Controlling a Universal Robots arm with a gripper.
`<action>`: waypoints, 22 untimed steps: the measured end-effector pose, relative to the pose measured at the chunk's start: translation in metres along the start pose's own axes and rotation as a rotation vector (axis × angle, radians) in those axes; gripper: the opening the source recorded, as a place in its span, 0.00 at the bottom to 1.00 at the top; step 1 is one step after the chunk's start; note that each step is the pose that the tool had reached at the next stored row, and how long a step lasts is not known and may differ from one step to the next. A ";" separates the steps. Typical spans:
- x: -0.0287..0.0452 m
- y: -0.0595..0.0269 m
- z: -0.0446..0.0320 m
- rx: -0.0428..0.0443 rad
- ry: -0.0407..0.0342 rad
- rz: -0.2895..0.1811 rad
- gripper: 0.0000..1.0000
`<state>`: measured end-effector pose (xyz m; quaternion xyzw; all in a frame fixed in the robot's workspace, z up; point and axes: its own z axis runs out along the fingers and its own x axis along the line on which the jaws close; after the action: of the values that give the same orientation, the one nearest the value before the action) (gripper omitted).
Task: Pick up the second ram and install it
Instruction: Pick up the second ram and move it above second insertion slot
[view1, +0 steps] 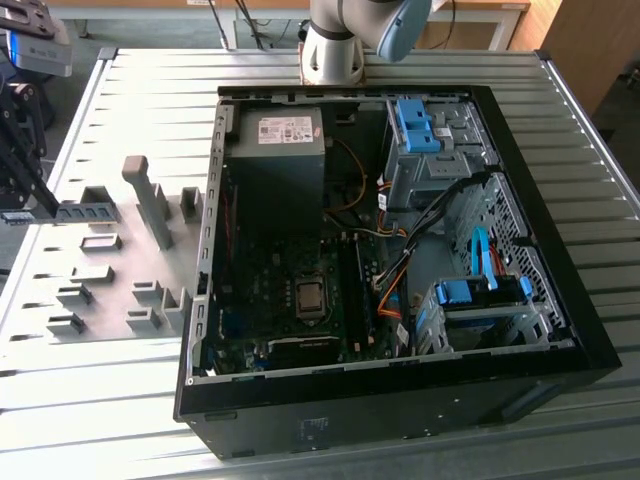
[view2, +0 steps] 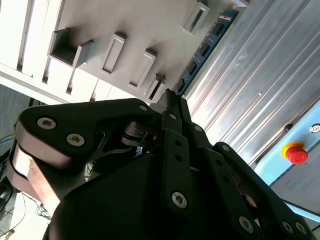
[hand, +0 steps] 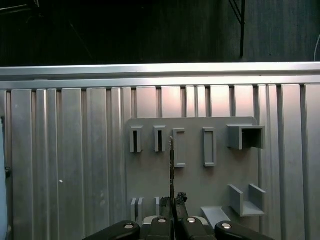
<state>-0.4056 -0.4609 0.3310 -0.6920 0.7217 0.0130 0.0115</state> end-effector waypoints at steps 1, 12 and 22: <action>0.0000 0.0000 0.0000 0.0000 0.0000 0.000 0.13; -0.0002 0.0000 -0.0044 -0.0001 0.0001 0.000 0.13; -0.0003 0.0001 -0.0094 0.0000 0.0000 0.000 0.13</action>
<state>-0.4056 -0.4609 0.3404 -0.6920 0.7217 0.0130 0.0115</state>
